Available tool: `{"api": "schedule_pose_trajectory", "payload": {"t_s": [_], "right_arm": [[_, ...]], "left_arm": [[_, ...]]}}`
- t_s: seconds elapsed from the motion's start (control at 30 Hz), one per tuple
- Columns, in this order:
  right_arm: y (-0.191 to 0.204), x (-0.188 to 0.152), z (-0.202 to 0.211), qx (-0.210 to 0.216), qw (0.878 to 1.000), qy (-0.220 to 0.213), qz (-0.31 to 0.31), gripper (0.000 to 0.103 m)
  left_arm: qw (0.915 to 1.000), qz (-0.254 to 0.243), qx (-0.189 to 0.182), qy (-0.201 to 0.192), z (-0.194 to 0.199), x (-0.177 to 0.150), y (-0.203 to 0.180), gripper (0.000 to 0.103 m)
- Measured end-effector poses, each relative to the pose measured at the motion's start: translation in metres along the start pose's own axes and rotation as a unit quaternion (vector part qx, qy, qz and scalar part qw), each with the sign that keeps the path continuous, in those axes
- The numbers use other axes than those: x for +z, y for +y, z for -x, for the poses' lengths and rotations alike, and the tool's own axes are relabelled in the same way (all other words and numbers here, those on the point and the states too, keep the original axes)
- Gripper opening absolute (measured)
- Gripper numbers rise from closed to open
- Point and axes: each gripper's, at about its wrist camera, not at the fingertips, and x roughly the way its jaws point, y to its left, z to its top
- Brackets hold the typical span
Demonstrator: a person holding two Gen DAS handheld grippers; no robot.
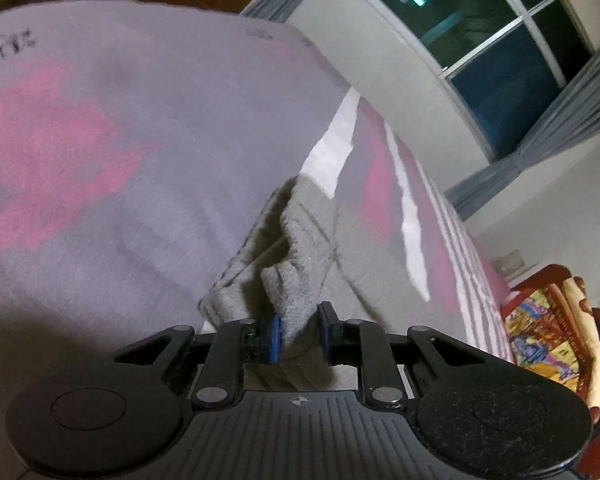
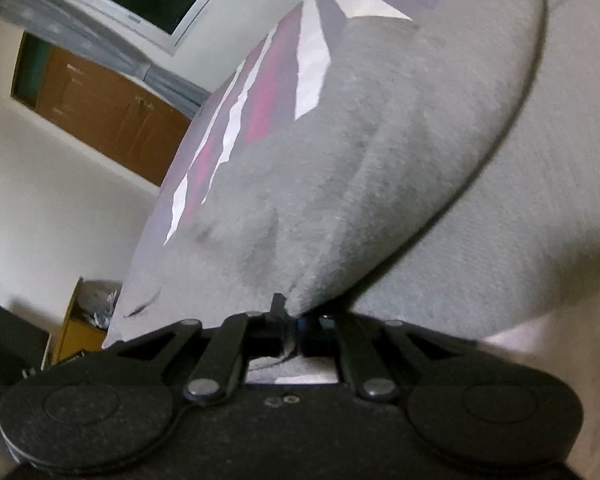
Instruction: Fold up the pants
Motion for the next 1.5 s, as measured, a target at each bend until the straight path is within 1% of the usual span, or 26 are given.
{"api": "schedule_pose_trajectory", "payload": {"t_s": [0.07, 0.17, 0.23, 0.3, 0.33, 0.37, 0.4, 0.43, 0.47, 0.5, 0.53, 0.57, 0.73, 0.83, 0.9, 0.97, 1.07, 1.13, 1.2, 1.23, 1.27, 1.3, 1.33, 1.37, 1.4, 1.5], "right_arm": [[0.014, 0.004, 0.012, 0.012, 1.000, -0.014, 0.013, 0.005], [0.029, 0.003, 0.031, 0.034, 0.999, -0.021, 0.012, 0.005], [0.020, 0.006, 0.038, 0.038, 0.999, -0.015, -0.001, 0.005], [0.010, 0.003, 0.027, 0.025, 0.999, 0.008, -0.019, 0.005], [0.001, -0.001, 0.022, 0.018, 0.999, 0.015, -0.025, 0.002], [-0.008, -0.003, 0.022, 0.028, 0.998, 0.012, -0.049, 0.002], [-0.011, -0.003, 0.025, 0.040, 0.997, 0.009, -0.068, 0.005], [-0.011, -0.002, 0.030, 0.045, 0.996, 0.000, -0.074, 0.014], [-0.010, -0.002, 0.039, 0.040, 0.997, -0.013, -0.070, 0.019], [-0.009, -0.001, 0.047, 0.039, 0.997, -0.026, -0.065, 0.032], [-0.011, 0.000, 0.055, 0.045, 0.996, -0.040, -0.066, 0.044], [-0.016, 0.001, 0.060, 0.047, 0.995, -0.052, -0.072, 0.046], [-0.037, 0.021, 0.081, -0.006, 0.989, -0.095, -0.112, 0.044], [-0.026, 0.042, 0.081, -0.064, 0.990, -0.106, -0.073, 0.048], [-0.017, 0.063, 0.076, -0.117, 0.987, -0.100, -0.049, 0.048], [-0.008, 0.081, 0.067, -0.148, 0.983, -0.101, -0.025, 0.049], [0.000, 0.103, 0.046, -0.190, 0.979, -0.069, 0.011, 0.053], [0.008, 0.115, 0.028, -0.218, 0.974, -0.046, 0.037, 0.059], [0.011, 0.124, 0.016, -0.245, 0.967, -0.026, 0.065, 0.061], [0.013, 0.128, 0.011, -0.260, 0.962, -0.016, 0.083, 0.060], [0.014, 0.130, 0.008, -0.270, 0.958, -0.006, 0.100, 0.055], [0.014, 0.131, 0.008, -0.271, 0.956, 0.000, 0.111, 0.033], [0.011, 0.132, 0.012, -0.268, 0.957, 0.008, 0.115, 0.017], [0.008, 0.131, 0.016, -0.263, 0.958, 0.014, 0.114, 0.013], [0.008, 0.130, 0.023, -0.262, 0.958, 0.017, 0.119, 0.004], [0.009, 0.114, 0.052, -0.261, 0.956, 0.010, 0.137, 0.003]], "left_arm": [[0.9999, -0.007, -0.008, -0.013, 0.005, 0.000, -0.004, 0.020], [0.9997, -0.010, -0.003, -0.023, 0.007, 0.002, -0.005, 0.020], [0.9997, 0.000, 0.006, -0.024, 0.004, 0.002, -0.001, 0.020], [0.9994, -0.006, 0.033, -0.006, -0.005, -0.003, 0.003, 0.020], [0.9992, -0.009, 0.038, -0.006, -0.007, -0.005, 0.003, 0.020], [0.9991, -0.008, 0.041, -0.011, -0.004, -0.007, 0.001, 0.020], [0.9990, -0.006, 0.042, -0.015, -0.001, -0.007, -0.003, 0.021], [0.9988, -0.007, 0.045, -0.018, 0.003, -0.009, -0.009, 0.026], [0.9987, -0.008, 0.046, -0.021, 0.008, -0.012, -0.014, 0.035], [0.9989, -0.010, 0.041, -0.022, 0.013, -0.015, -0.017, 0.042], [0.9990, -0.011, 0.036, -0.022, 0.017, -0.020, -0.021, 0.052], [0.9989, -0.015, 0.040, -0.018, 0.019, -0.026, -0.026, 0.054], [0.9951, -0.039, 0.090, 0.016, 0.002, -0.052, -0.041, 0.054], [0.9943, -0.038, 0.098, 0.018, -0.010, -0.058, -0.043, 0.054], [0.9939, -0.039, 0.101, 0.021, -0.016, -0.058, -0.044, 0.056], [0.9934, -0.042, 0.103, 0.024, -0.019, -0.059, -0.045, 0.058], [0.9935, -0.042, 0.103, 0.027, -0.018, -0.058, -0.044, 0.058], [0.9939, -0.040, 0.099, 0.027, -0.018, -0.060, -0.044, 0.058], [0.9942, -0.041, 0.096, 0.028, -0.023, -0.060, -0.044, 0.058], [0.9943, -0.041, 0.094, 0.029, -0.023, -0.060, -0.044, 0.058], [0.9944, -0.041, 0.093, 0.029, -0.023, -0.059, -0.043, 0.058], [0.9945, -0.042, 0.091, 0.030, -0.024, -0.059, -0.043, 0.058], [0.9946, -0.042, 0.089, 0.031, -0.024, -0.059, -0.042, 0.058], [0.9948, -0.043, 0.088, 0.031, -0.024, -0.059, -0.041, 0.058], [0.9949, -0.043, 0.086, 0.031, -0.024, -0.059, -0.040, 0.058], [0.9954, -0.045, 0.080, 0.029, -0.023, -0.060, -0.038, 0.058]]}}
